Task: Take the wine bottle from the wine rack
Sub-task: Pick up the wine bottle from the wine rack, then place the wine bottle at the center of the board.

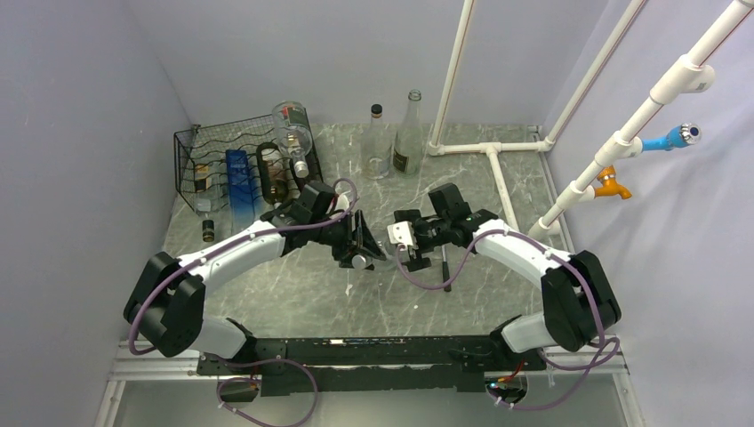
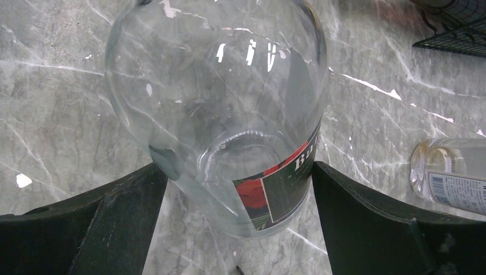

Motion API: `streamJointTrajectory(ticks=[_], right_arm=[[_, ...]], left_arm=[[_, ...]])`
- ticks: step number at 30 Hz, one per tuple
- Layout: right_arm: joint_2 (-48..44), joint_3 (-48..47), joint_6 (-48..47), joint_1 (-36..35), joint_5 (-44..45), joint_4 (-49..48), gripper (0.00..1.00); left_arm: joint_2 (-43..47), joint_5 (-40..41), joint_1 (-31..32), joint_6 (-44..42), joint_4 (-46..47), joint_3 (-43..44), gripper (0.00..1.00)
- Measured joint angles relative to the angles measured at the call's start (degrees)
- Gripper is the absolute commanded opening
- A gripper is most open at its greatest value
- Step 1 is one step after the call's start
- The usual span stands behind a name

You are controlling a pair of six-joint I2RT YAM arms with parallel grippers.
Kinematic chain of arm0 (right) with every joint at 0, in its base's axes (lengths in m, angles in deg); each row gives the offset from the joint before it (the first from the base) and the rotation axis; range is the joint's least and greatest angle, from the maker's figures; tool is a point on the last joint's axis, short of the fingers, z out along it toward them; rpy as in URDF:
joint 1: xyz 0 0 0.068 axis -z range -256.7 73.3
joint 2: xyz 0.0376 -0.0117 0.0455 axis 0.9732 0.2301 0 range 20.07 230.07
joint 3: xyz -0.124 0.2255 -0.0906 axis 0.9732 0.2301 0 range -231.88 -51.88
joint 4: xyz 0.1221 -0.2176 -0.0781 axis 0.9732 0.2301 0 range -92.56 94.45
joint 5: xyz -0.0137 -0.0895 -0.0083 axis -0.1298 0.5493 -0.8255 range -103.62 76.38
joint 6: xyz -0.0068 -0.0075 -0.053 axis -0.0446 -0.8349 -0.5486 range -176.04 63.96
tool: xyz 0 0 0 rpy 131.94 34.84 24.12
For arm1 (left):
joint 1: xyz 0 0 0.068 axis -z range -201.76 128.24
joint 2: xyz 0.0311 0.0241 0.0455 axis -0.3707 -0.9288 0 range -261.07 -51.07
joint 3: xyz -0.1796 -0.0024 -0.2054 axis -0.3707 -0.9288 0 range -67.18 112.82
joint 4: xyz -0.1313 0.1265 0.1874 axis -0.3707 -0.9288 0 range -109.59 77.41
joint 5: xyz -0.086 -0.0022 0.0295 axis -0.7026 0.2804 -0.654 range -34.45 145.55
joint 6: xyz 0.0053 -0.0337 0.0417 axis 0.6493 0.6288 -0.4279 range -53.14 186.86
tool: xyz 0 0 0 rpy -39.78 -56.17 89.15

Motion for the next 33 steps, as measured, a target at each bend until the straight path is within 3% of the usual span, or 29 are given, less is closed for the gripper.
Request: streamJointTrajectory(ticks=[13, 33], right_arm=[[1.2, -0.1, -0.1, 1.2, -3.4, -0.2, 0.95], [4.6, -3.0, -1.6, 4.3, -9.7, 5.2, 0.97]], left_arm=[[0.0, -5.8, 0.0, -0.1, 4.8, 0.6, 0.72], [-0.5, -9.5, 0.0, 0.1, 10.2, 0.6, 0.77]])
